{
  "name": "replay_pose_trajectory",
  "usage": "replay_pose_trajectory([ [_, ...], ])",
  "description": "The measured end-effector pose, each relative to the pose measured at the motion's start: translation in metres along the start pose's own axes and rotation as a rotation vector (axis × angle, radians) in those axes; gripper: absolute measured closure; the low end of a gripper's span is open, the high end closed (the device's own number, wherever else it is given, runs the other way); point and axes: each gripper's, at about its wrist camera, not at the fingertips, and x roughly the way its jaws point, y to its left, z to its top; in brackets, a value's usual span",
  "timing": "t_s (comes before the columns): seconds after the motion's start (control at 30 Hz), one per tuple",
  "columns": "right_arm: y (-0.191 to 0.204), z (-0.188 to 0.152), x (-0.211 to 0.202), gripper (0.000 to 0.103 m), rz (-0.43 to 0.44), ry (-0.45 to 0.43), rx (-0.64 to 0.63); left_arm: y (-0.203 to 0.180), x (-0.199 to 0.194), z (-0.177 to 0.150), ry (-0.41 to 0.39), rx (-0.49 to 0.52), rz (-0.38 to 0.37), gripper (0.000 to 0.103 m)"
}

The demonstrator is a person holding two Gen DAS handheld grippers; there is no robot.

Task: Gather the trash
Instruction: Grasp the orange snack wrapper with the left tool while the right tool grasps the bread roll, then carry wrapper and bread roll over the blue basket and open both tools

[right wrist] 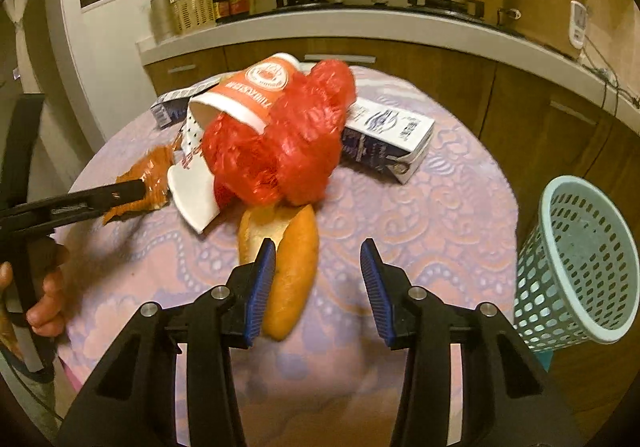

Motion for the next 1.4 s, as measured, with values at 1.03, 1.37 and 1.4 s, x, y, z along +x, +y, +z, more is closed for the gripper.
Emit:
replay_pose_trajectory([
  [1.03, -0.005, 0.002, -0.026, 0.080, 0.108, -0.003, -0.073, -0.067, -0.075, 0.018, -0.210, 0.082, -0.028, 0.099],
  [1.37, -0.058, 0.010, -0.086, 0.080, 0.066, -0.145, -0.037, -0.165, -0.069, 0.029, -0.218, 0.207, -0.198, 0.099],
  [1.4, -0.068, 0.010, -0.090, 0.080, 0.049, -0.157, -0.018, -0.175, -0.066, 0.030, -0.214, 0.219, -0.213, 0.099],
])
